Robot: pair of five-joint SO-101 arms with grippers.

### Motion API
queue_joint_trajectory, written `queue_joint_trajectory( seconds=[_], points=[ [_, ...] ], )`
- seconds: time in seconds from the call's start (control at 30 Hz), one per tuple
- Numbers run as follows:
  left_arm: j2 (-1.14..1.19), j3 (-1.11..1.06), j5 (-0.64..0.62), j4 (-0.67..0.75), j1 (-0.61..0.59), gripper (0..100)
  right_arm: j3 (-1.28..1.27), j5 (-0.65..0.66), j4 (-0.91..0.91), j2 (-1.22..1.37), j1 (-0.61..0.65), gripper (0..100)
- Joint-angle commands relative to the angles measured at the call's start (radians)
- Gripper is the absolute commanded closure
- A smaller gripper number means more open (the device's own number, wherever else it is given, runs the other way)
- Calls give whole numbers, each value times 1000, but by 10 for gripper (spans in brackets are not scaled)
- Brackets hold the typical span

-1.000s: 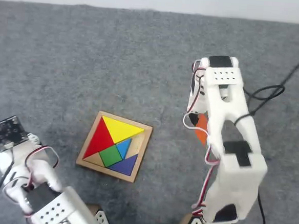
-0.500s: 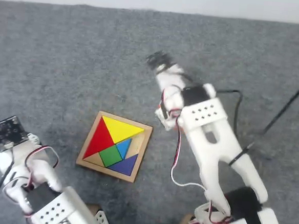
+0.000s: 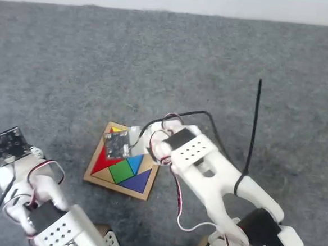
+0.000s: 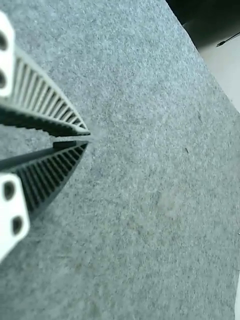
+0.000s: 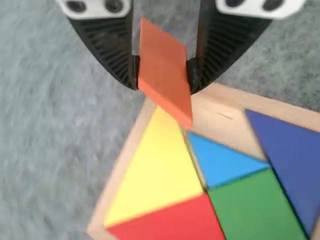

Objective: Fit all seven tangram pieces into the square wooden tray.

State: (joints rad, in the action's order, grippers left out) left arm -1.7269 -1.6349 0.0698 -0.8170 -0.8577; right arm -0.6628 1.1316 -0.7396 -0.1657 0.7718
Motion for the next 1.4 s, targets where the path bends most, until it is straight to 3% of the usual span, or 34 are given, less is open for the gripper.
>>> queue_joint_trajectory(
  seconds=[0.0,0.33,0.5,0.7,0.93,1.03,1.13,1.27,1.37],
  points=[
    [-14,8,11,2,3,984,-9,143,25,-58,24,965],
    [-14,8,11,3,5,984,-41,442,-110,-58,70,966],
    [-14,8,11,3,5,984,-41,476,-113,-56,143,983],
    [-14,8,11,3,5,984,-41,465,-111,-68,128,990],
    [-14,8,11,3,5,984,-34,127,84,-186,79,990],
    [-14,8,11,3,5,984,-63,-83,220,-285,56,990],
    [-14,8,11,3,5,984,-210,-249,446,-404,50,990],
    [-14,8,11,3,3,984,-485,-367,797,-544,50,990],
    [-14,8,11,3,5,984,-628,-540,949,-605,51,990]
  ],
)
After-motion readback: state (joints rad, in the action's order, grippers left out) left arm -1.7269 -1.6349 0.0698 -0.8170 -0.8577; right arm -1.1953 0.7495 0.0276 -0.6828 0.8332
